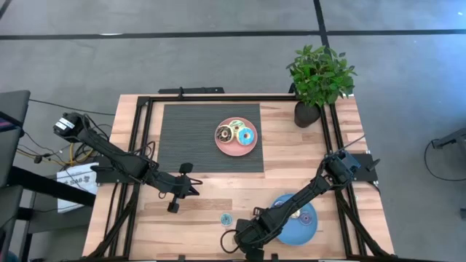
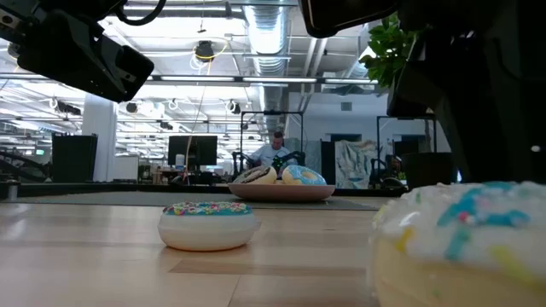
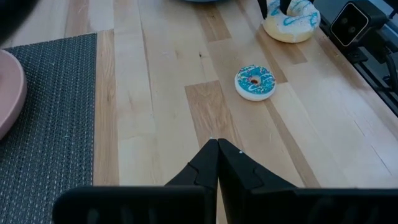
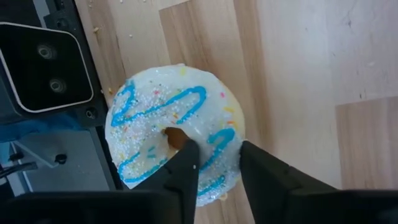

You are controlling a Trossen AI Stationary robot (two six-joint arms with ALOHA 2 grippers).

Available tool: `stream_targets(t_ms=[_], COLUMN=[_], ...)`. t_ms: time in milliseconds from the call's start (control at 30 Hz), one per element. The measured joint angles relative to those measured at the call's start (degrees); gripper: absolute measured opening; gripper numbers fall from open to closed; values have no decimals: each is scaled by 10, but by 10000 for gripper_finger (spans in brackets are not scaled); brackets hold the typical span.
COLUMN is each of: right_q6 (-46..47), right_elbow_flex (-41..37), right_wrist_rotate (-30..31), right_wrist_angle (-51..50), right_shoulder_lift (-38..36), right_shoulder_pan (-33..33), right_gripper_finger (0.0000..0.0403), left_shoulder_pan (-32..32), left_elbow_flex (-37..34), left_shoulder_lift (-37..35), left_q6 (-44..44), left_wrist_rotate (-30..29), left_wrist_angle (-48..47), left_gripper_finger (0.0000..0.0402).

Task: Pick & Place donuts
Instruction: Put the big white donut on the pink plate

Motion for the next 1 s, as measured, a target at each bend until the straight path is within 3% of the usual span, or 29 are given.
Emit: stream_targets(t_ms=[333,500,733,1000], right_q6=[19,16,-35,-55], right_elbow_flex=[0,1,1,1], right_wrist_rotate=[-2,14,141,274], right_wrist_angle=[14,8,-50,-109], right_shoulder_lift=[-5,-43,-110,-168], right_shoulder_pan=[-7,-29,-81,-202], right_gripper_finger=[91,91,91,91], left_shoulder_pan=[0,0,0,0], left_elbow_flex=[0,0,0,0], left_shoulder_lift=[0,0,0,0], left_q6=[0,-9,-20,-20], left_wrist_rotate=[0,14,15,9], left_wrist_angle=[0,1,7,41], left_gripper_finger=[0,0,0,0])
